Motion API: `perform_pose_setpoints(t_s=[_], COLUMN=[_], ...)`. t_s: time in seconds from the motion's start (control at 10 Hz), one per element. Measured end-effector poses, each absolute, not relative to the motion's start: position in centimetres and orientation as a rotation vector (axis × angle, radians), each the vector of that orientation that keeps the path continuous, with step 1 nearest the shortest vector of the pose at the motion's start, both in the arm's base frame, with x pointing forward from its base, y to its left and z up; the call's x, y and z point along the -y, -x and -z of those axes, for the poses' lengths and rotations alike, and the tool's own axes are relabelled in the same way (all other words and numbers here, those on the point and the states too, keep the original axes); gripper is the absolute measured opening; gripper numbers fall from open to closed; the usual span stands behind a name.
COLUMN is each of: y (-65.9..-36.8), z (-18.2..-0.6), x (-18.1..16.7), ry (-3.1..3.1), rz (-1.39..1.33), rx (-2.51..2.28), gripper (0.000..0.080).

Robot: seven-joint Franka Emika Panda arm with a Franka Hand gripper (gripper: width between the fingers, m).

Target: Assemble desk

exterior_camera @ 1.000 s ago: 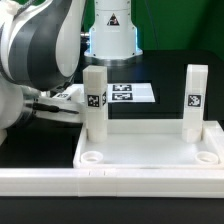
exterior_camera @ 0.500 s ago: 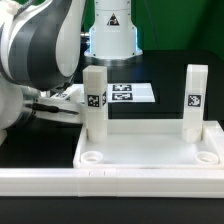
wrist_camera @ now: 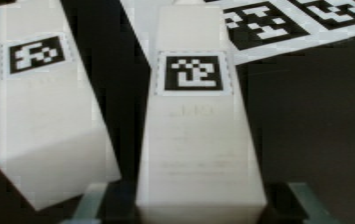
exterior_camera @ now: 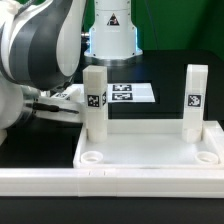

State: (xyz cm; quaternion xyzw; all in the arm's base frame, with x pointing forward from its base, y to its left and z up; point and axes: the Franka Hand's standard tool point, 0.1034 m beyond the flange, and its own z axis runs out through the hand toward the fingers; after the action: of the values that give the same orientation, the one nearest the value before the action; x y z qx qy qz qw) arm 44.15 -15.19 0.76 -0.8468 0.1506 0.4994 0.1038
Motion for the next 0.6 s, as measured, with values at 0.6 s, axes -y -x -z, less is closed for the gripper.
perform_pose_setpoints(t_s=[0.6], y=[-47.4], z=[-7.4], x=[15.3], ry=[2.566], rz=[-1.326], rx=[-0.296], gripper=[0.0288])
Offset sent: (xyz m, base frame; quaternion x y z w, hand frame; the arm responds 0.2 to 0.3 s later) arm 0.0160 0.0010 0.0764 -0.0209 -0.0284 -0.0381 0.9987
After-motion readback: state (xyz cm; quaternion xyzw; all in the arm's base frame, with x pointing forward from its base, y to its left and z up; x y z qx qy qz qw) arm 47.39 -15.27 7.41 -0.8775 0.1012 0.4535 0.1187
